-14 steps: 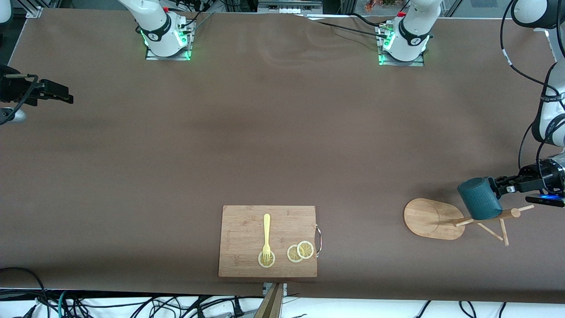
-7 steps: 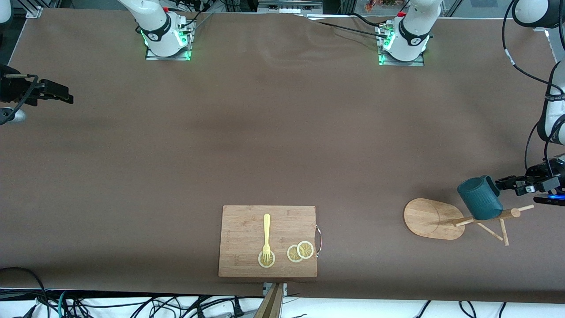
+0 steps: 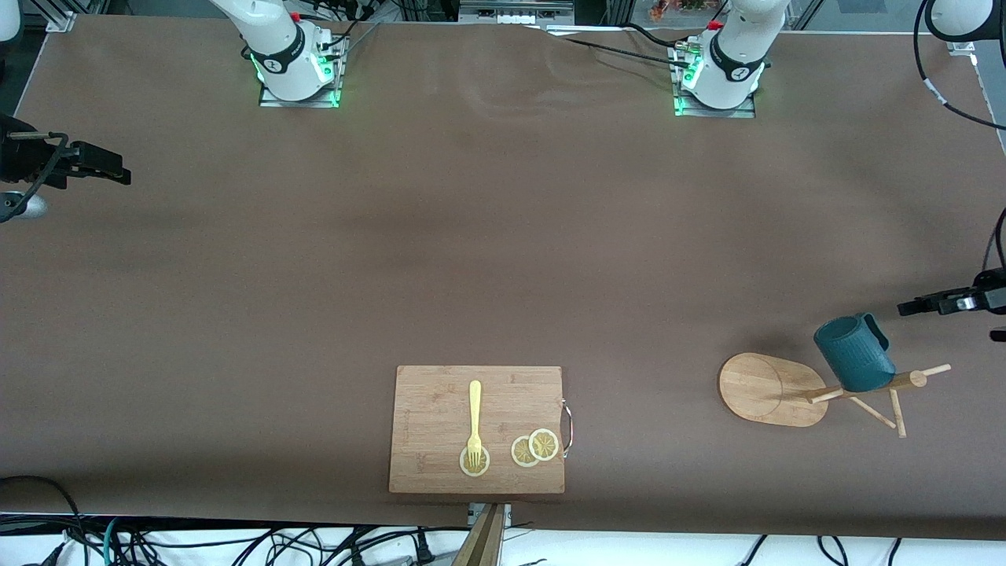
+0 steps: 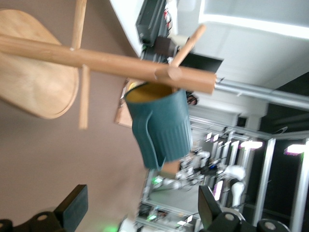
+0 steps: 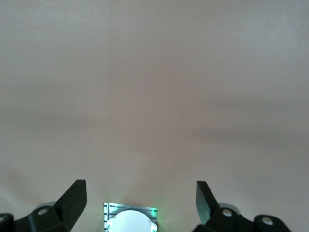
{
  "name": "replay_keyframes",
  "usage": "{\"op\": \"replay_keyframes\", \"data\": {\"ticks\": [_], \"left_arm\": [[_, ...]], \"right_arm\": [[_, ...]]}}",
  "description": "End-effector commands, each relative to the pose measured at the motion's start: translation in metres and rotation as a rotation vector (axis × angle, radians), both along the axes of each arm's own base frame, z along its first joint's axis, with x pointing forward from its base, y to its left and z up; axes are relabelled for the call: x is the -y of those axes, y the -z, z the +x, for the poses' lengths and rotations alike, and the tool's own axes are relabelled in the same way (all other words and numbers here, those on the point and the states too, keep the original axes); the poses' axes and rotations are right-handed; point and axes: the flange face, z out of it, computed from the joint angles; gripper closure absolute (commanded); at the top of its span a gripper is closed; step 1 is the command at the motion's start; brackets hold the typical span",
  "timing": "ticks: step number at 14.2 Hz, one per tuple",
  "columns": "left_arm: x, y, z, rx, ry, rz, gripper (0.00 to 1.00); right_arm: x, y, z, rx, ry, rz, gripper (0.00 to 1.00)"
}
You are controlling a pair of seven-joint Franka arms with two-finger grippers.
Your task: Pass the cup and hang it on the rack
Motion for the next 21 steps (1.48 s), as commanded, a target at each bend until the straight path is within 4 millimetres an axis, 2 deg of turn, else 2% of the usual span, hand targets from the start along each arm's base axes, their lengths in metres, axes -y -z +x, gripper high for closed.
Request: {"op": "replay_keyframes", "data": {"ticks": [1,4,7,9,12,15,16,17,19,21], "left_arm": [[-0.014,-0.058,-0.014,0.035,0.094,0.138,0.00],[-0.004,-0.153,-0.032,0.075,0.186,0.359,0.00],[0.015,-0.211,-0.044,0.080,0.247,0.498,0.00],[0.043,-0.244,-0.043,0.081,0.316,0.607,0.00],[0.089,-0.283,-0.040,0.087,0.402,0.746,0.00],[0.142,-0.301,-0.026,0.101,0.500,0.856,0.00],[0.159,-0.320,-0.028,0.115,0.516,0.940,0.00],[0.185,-0.340,-0.029,0.143,0.529,1.021,0.00],[0.236,-0.356,-0.032,0.098,0.552,1.146,0.00],[0.272,-0.367,-0.041,0.043,0.495,1.207,0.00]], "right_arm": [[0.001,-0.006,0.000,0.000,0.015,0.015,0.00],[0.002,-0.005,0.000,-0.003,0.017,0.015,0.00],[0.002,-0.006,0.000,0.000,0.017,0.015,0.00],[0.001,-0.006,0.000,0.000,0.015,0.015,0.00],[0.002,-0.005,0.000,-0.001,0.017,0.015,0.00],[0.002,-0.005,0.000,-0.001,0.017,0.015,0.00],[0.002,-0.005,0.000,-0.001,0.017,0.015,0.00],[0.001,-0.005,0.000,-0.001,0.015,0.015,0.00],[0.002,-0.005,0.000,-0.001,0.017,0.015,0.00],[0.002,-0.006,0.000,0.000,0.017,0.015,0.00]]}}
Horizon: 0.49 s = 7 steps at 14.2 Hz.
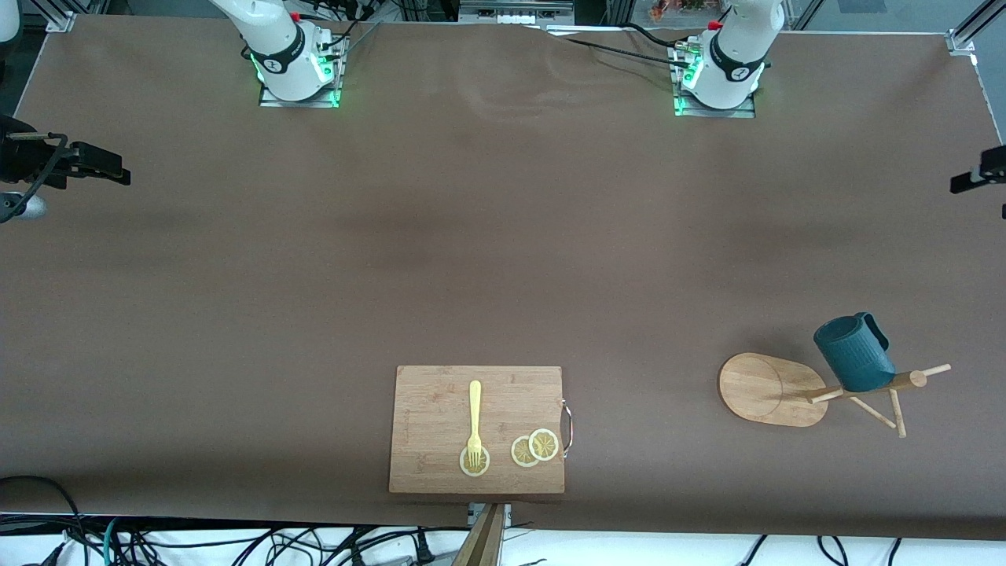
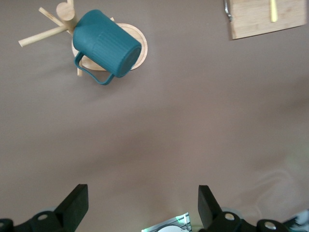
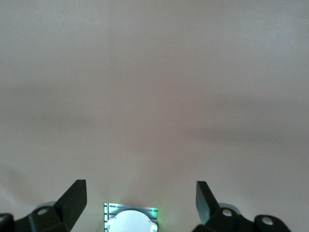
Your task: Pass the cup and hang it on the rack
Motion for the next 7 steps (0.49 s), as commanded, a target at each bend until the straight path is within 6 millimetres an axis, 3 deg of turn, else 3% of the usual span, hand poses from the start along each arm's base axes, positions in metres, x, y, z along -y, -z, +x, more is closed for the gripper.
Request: {"op": "replay_keyframes", "data": {"ticks": [1,4,5,7], "left_arm": [[0.048,-0.011,-0.024,0.022,-0.068,0.127,0.00],[0.097,0.000,-0.057,0.049,-0.154,0.206,0.00],[0.102,0.004,-0.065,0.077,-0.185,0.225,0.00],[0.095,0.018,-0.059,0.139,-0.207,0.246,0.00]], "right_arm": [[0.001,-0.006,0.000,0.001,0.015,0.015,0.00],[0.001,-0.005,0.000,-0.001,0.015,0.015,0.00],[0.001,-0.005,0.000,-0.001,0.015,0.015,0.00],[0.001,-0.005,0.000,-0.001,0.015,0.015,0.00]]}}
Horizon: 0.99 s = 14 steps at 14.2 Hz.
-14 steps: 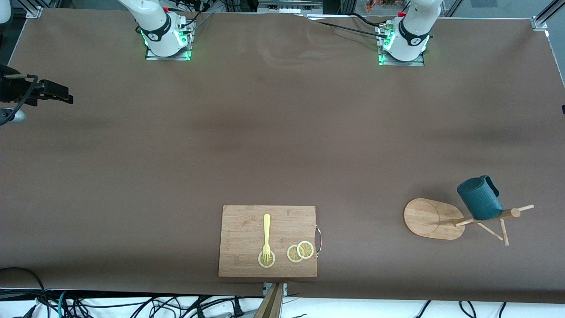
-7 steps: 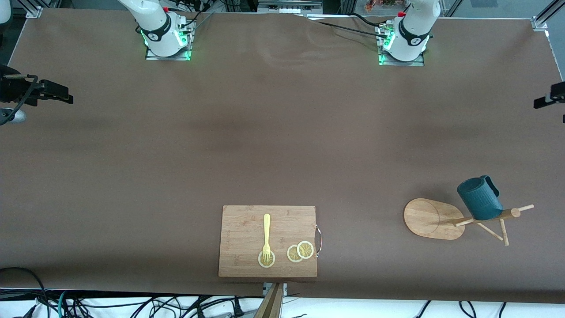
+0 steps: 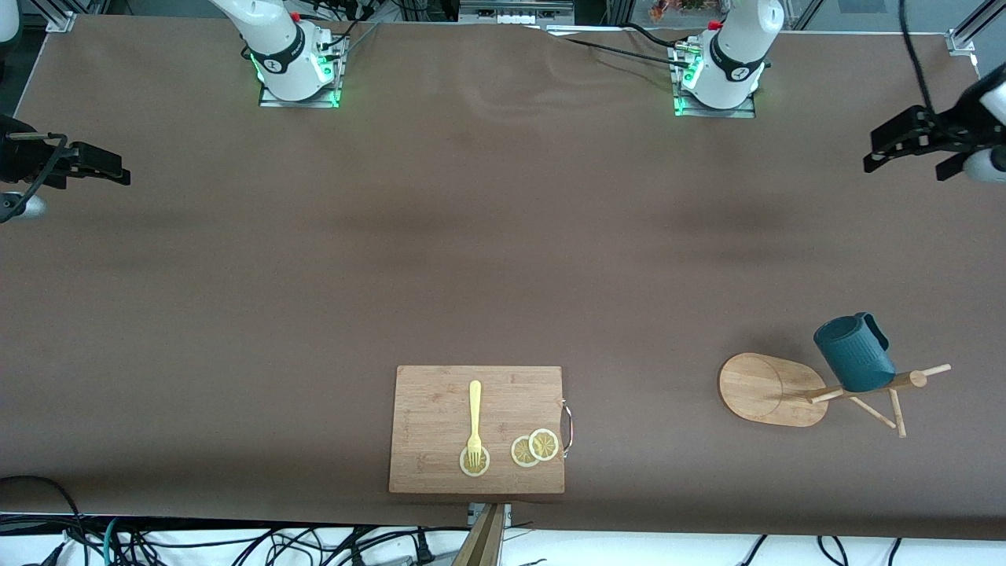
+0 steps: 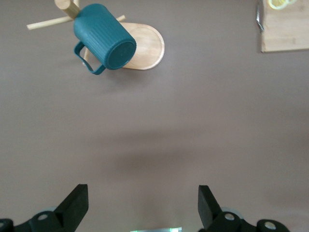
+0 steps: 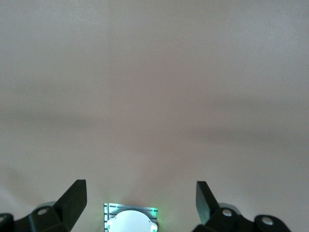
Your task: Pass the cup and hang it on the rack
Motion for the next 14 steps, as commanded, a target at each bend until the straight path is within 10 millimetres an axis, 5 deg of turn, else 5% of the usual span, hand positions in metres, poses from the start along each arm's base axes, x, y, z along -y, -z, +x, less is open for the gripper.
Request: {"op": "replay_keyframes", "data": {"ticks": [1,7,14], "left_arm": [[-0.026,0.024,-0.007,0.103,-0.055,0.051,0.00],[-0.031,0.052,-0.019,0.097,-0.053,0.050,0.00],[-0.026,0.036,-0.016,0.091,-0.063,0.029,0.00]], "right_arm": [[0.000,-0.005,0.000,-0.001,0.013,0.015,0.00],[0.001,-0.005,-0.001,-0.002,0.014,0.015,0.00],[-0.001,-0.006,0.000,0.000,0.015,0.020,0.00]]}}
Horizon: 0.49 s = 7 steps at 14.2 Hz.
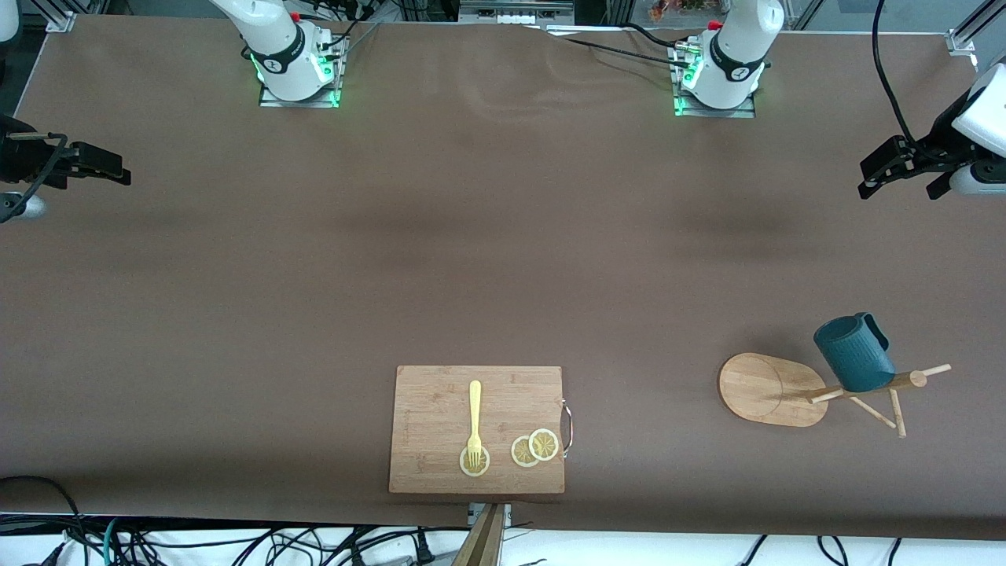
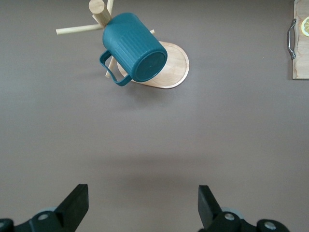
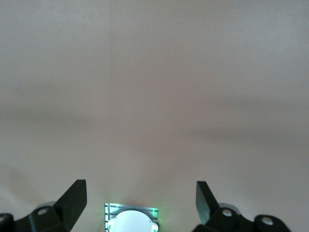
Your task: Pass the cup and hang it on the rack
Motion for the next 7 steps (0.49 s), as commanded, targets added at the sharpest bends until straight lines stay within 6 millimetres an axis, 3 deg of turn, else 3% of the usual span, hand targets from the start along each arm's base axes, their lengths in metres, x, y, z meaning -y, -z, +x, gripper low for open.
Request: {"op": "replay_keyframes", "data": {"ticks": [1,7], "left_arm": [[0.0020,-0.0116,-0.0050,-0.018,-0.005,0.000,0.00],[-0.0028,-0.0160,-0.0049,-0.015,-0.040,-0.004,0.00]], "right_arm": [[-0.0003,-0.0060,-0.0003,0.000,0.014,0.016,0.00],[0.0004,-0.0061,-0.0002,0.001,0.016,0.018,0.00]]}}
